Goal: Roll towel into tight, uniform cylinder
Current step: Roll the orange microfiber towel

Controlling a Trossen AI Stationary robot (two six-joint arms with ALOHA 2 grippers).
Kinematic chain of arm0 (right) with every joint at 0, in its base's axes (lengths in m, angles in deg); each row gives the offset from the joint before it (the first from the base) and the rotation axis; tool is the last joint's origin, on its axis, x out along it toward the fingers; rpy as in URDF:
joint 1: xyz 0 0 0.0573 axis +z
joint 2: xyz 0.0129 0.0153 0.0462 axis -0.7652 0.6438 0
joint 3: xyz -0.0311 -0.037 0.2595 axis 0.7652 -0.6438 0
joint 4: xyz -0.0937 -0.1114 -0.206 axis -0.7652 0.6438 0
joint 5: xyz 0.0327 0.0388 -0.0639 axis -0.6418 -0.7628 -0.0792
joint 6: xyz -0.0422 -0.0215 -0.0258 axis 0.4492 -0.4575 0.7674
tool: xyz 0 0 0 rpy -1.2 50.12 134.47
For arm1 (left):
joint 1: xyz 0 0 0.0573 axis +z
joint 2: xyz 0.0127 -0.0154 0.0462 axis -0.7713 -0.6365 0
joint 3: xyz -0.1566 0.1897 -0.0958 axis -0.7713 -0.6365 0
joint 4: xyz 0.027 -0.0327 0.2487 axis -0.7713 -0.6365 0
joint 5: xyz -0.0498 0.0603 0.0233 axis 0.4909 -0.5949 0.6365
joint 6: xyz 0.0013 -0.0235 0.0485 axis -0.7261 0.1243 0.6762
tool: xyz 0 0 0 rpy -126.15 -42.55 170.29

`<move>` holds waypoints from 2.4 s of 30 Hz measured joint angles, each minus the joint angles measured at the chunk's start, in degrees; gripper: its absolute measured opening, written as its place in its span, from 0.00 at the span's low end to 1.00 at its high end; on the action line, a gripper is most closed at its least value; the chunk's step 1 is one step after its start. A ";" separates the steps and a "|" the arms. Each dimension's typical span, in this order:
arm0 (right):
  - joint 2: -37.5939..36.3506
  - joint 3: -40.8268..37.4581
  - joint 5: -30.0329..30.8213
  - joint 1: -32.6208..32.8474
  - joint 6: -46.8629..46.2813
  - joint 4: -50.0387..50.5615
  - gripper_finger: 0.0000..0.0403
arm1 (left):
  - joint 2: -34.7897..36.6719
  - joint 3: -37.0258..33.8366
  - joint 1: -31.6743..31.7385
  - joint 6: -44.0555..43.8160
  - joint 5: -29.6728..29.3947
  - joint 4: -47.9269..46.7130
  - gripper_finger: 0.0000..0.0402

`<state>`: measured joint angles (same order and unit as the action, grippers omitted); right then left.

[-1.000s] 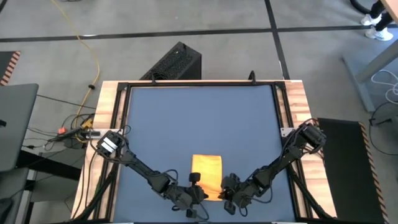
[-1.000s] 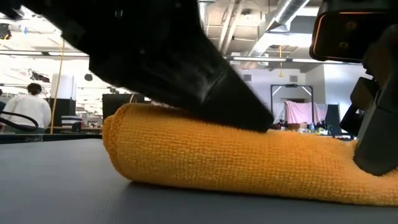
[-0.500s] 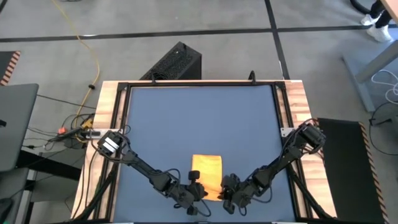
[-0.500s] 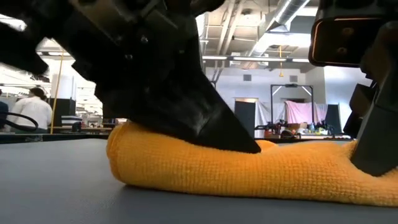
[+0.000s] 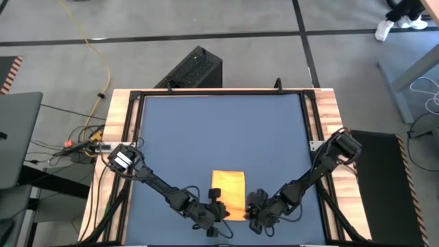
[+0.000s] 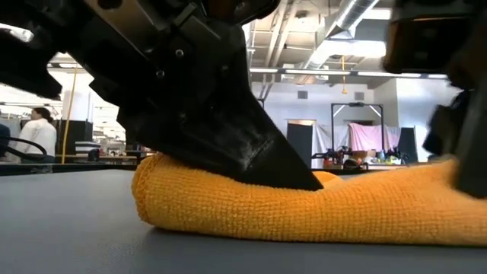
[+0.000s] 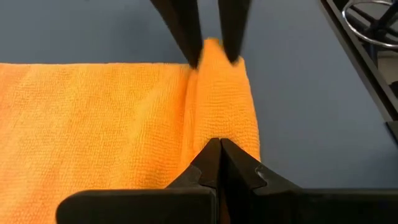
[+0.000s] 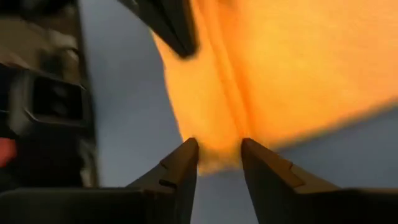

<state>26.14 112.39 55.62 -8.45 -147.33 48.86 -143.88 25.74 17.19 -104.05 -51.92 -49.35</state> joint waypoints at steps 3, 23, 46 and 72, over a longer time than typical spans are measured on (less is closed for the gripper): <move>-2.15 -0.10 2.53 0.94 0.90 5.96 0.40 | -0.01 -0.02 0.02 0.17 0.04 -0.04 0.00; -2.79 0.24 18.48 9.29 60.71 -6.02 0.40 | -0.01 -0.04 2.08 -1.86 4.95 -0.86 0.00; 6.24 5.55 20.07 6.94 71.66 -2.64 0.40 | -0.05 -0.07 2.40 -4.59 6.41 -4.00 0.00; 6.12 5.51 21.89 6.30 71.09 -3.53 0.40 | -0.06 -0.07 2.43 -4.72 6.95 -4.10 0.00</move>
<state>32.25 117.89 77.51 -2.15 -76.25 45.33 -143.94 25.68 19.62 -108.77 -44.97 -53.44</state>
